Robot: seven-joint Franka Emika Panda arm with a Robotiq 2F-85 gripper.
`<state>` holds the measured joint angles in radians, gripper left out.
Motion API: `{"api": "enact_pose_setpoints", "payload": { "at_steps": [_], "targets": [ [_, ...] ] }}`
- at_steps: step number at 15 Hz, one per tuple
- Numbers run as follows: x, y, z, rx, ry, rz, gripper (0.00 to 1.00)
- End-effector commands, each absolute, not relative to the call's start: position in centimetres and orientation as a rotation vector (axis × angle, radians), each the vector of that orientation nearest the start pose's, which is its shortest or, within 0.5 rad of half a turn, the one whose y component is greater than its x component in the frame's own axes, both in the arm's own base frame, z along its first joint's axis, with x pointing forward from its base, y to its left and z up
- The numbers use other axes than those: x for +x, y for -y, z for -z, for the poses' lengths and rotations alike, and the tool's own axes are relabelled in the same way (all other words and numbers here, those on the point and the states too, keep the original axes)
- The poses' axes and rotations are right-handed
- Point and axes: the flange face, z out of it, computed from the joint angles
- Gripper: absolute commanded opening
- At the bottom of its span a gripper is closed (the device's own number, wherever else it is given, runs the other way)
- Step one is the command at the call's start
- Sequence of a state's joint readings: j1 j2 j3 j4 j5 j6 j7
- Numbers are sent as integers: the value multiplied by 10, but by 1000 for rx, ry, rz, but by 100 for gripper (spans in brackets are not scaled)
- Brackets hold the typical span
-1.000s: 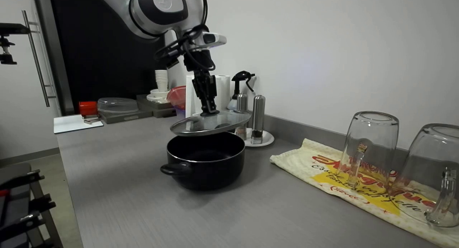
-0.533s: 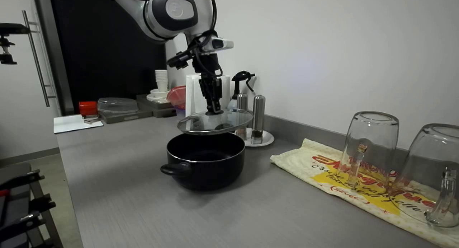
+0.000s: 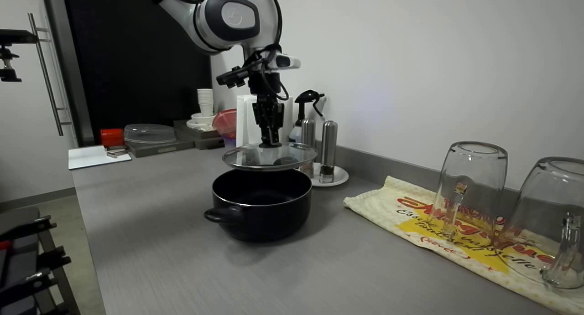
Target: Cover the pot with the clear lid
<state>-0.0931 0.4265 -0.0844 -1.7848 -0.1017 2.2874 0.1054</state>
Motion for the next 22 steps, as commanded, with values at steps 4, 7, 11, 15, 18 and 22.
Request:
{"api": "enact_pose_setpoints", "payload": {
  "at_steps": [4,7,11,15,18,22],
  "targets": [
    [642,132,-331,-3232,-332,58,26],
    [636,142,-328,-3233,-353,43,26],
    [632,149,-322,-3231,-377,35,26],
    [625,147,-308,-3221,-385,-1,26],
    [618,146,-296,-3216,-389,-41,26],
    [612,147,-290,-3217,-398,-56,26]
  ]
}}
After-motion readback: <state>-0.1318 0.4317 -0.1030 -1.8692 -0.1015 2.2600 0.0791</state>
